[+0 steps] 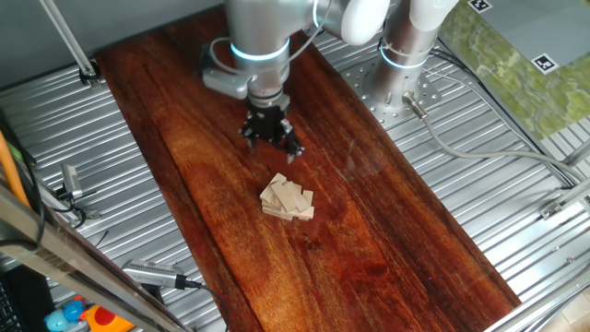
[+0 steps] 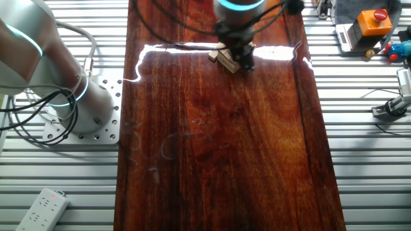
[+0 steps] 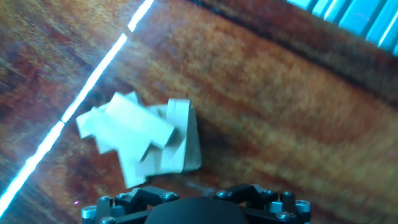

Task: Play Jenga

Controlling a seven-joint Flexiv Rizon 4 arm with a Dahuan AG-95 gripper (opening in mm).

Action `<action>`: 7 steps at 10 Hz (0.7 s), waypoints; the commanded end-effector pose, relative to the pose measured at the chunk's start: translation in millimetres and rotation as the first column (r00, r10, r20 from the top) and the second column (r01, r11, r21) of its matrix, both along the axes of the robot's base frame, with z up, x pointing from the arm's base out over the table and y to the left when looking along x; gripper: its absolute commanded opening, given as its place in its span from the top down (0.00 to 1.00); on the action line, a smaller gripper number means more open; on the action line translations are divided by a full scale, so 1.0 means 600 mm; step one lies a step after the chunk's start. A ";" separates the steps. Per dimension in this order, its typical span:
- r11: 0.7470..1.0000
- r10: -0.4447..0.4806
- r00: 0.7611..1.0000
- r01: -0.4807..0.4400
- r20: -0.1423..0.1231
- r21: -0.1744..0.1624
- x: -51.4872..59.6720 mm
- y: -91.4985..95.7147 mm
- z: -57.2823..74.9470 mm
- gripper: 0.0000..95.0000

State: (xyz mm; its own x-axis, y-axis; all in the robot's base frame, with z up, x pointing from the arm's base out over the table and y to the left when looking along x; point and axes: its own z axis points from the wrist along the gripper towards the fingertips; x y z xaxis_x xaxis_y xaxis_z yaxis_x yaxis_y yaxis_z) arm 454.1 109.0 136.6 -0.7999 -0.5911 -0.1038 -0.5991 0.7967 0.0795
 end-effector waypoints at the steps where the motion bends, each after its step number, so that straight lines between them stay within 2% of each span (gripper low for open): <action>1: 0.997 0.033 0.999 -0.033 -0.002 -0.068 0.037 0.008 0.014 0.40; 2: 0.996 0.045 0.999 -0.045 -0.001 -0.082 0.057 0.015 0.017 0.40; 3: 0.995 0.045 0.999 -0.045 -0.001 -0.086 0.063 0.017 0.018 0.60; 4: 0.993 0.030 1.000 -0.031 -0.005 -0.113 0.076 0.021 0.019 0.80; 5: 0.993 0.024 1.000 -0.025 -0.005 -0.115 0.080 0.023 0.019 1.00; 7: 0.992 0.015 1.000 -0.015 -0.004 -0.125 0.104 0.028 0.012 1.00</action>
